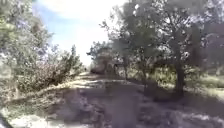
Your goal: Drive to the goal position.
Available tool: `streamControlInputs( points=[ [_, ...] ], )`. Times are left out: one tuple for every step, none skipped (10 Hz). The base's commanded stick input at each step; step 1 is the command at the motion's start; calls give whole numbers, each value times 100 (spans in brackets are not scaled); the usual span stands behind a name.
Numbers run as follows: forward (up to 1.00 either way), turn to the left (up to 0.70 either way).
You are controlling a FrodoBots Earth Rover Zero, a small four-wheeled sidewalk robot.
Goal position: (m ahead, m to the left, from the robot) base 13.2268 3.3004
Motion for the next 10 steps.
streamControlInputs(
  points=[
    [70,0],
    [70,0],
    [70,0],
    [70,0],
    [70,0],
    [70,0],
    [70,0],
    [70,20],
    [70,35],
    [70,14]
  ],
)
